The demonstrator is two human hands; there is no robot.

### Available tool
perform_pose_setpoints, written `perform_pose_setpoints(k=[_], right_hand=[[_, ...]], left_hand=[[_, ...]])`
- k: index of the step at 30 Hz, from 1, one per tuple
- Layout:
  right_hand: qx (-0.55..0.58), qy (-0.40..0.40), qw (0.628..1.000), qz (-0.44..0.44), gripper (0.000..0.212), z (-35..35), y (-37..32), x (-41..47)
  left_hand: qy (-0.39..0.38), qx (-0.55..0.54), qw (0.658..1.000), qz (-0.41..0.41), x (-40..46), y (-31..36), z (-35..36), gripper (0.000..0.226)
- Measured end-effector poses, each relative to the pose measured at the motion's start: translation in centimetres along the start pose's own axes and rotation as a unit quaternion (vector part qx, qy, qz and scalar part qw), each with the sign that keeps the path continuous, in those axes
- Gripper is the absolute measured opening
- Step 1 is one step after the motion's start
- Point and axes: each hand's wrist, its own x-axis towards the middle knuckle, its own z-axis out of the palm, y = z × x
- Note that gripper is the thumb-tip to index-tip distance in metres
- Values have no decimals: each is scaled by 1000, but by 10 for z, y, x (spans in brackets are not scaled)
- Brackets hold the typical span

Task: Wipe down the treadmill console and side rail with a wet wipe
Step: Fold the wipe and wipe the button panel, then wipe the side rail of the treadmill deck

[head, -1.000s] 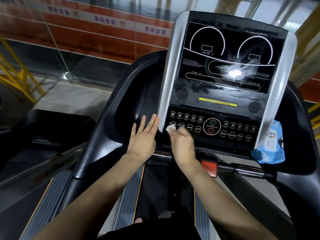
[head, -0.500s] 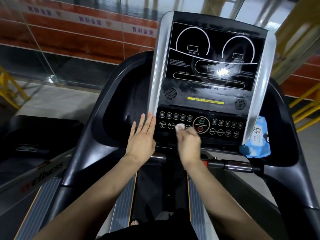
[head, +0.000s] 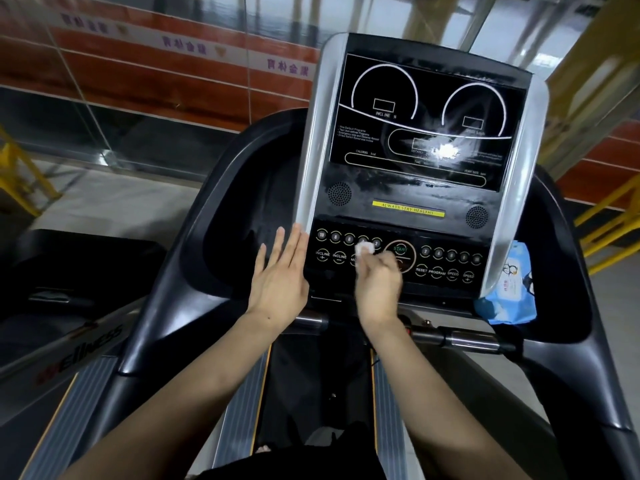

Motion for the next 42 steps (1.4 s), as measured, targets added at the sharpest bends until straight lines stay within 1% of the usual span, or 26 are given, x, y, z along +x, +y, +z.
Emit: perform_pose_setpoints(k=[2,4,5,6,8,10,11,12,14,16,18,20,21,24,26,27,29,31,35,39,42], right_hand=[[-21,-46,997,-60,13,19,-24,2],[-38,-75,993,-84,23,22,-28,7],[-45,-76,993,-84,26,16,-22,10],[-39,-74,994,-68,24,5,-12,13],[-31,-49,998,10,22,-18,15,16],[-23,13,997,77,23,-32,36,16],[-14,23,995,100,24,-33,40,17],[-12,15,994,112,24,-28,36,17],[-21,-15,997,73,23,-13,15,21],[-38,-36,999,1,16,8,-13,22],[-72,-61,994,-52,17,18,-32,24],[-81,-85,991,-65,15,11,-33,26],[-78,-80,992,-63,12,3,-26,27],[-110,-45,993,-12,11,-25,18,25],[-106,-25,993,37,19,-44,49,22],[-101,-21,993,57,23,-52,60,20],[-94,-28,993,72,22,-66,73,15],[-80,-37,995,56,16,-73,73,8],[-1,-50,999,-10,9,-77,54,-13],[79,-98,988,-87,12,-90,30,-36],[118,-127,975,-138,13,-98,13,-58]], left_hand=[[-10,2,1000,-5,2,1,-1,83],[-11,4,1000,-8,2,4,1,83],[-11,3,1000,-8,2,5,1,83],[-10,1,1000,-7,3,6,1,82],[-9,2,1000,-3,2,6,2,82],[-9,3,1000,-1,1,5,1,81],[-10,5,1000,-1,1,5,1,80],[-12,6,1000,-2,1,5,0,80],[-12,4,1000,-5,1,8,0,79],[-9,-1,1000,-7,3,11,0,79],[-13,-7,1000,-13,2,13,-1,79],[-21,-9,1000,-17,2,14,-4,78],[-26,-9,999,-18,2,15,-6,78],[-39,-8,999,-21,1,18,-10,76],[-46,-10,999,-23,-1,20,-11,73],[-47,-9,999,-25,-3,22,-10,70],[-50,-11,998,-37,-10,29,-10,68],[-51,-16,997,-52,-19,39,-10,67],[-28,-25,996,-77,-41,57,-15,64],[10,-29,992,-122,-74,73,-29,63],[33,-15,986,-163,-111,81,-39,63]])
